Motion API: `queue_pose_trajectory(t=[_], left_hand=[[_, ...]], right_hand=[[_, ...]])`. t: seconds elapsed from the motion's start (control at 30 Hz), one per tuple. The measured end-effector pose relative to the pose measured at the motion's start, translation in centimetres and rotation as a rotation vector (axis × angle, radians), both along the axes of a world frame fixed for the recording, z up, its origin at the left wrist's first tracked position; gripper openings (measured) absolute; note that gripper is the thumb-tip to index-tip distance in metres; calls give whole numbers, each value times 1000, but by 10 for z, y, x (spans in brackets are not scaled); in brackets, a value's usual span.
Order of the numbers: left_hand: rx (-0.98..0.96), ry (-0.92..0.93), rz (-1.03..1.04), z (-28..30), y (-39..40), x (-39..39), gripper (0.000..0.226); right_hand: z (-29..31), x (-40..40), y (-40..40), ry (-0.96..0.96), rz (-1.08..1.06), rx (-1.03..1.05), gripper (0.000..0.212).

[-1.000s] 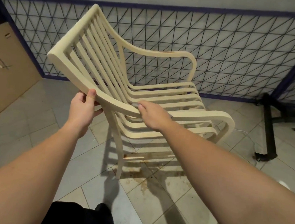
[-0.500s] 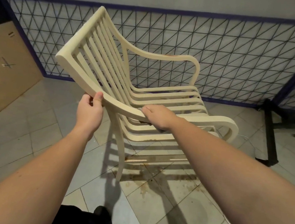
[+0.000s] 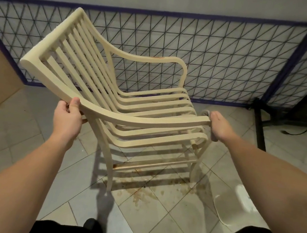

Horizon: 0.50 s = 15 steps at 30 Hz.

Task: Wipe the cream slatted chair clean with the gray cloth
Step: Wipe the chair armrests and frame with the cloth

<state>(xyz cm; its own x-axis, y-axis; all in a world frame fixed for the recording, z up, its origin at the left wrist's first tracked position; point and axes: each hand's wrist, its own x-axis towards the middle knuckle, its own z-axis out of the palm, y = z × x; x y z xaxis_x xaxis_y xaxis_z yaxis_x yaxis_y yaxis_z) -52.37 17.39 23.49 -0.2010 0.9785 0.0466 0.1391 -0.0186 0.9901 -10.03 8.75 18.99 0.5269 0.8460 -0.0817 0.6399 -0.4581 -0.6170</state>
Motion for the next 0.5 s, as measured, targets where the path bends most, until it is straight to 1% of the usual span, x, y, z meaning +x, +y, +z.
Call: queue_pose_trajectory(t=[0.03, 0.07, 0.1, 0.13, 0.17, 0.23, 0.27, 0.3, 0.33, 0.4, 0.5], left_hand=[[2, 7, 0, 0, 0, 0, 23], [5, 14, 3, 1, 0, 0, 23], [5, 17, 8, 1, -1, 1, 23], [5, 13, 14, 2, -2, 2, 23], [5, 1, 17, 3, -2, 3, 23], [-2, -22, 24, 4, -4, 6, 22], [-7, -24, 32, 5, -5, 7, 22], [-11, -23, 36, 6, -6, 8, 21], [-17, -23, 35, 6, -7, 9, 21], [-25, -29, 22, 8, -10, 9, 21], [-26, -50, -18, 8, -17, 11, 21]], right_hand=[[0, 2, -3, 151, -87, 27, 23], [4, 0, -7, 272, -171, 31, 31], [5, -1, -7, 354, -227, 33, 38], [5, -4, -6, 351, -226, 36, 42], [2, -8, -4, 275, -183, 60, 43], [-2, -20, 0, -51, -18, 152, 44], [-4, -29, 1, -189, 70, 170, 44], [-4, -40, 3, -285, 157, 172, 44], [-4, -53, 5, -335, 241, 163, 44], [-3, -83, 11, -369, 391, 140, 44], [-6, -122, 23, -332, 509, 237, 39]])
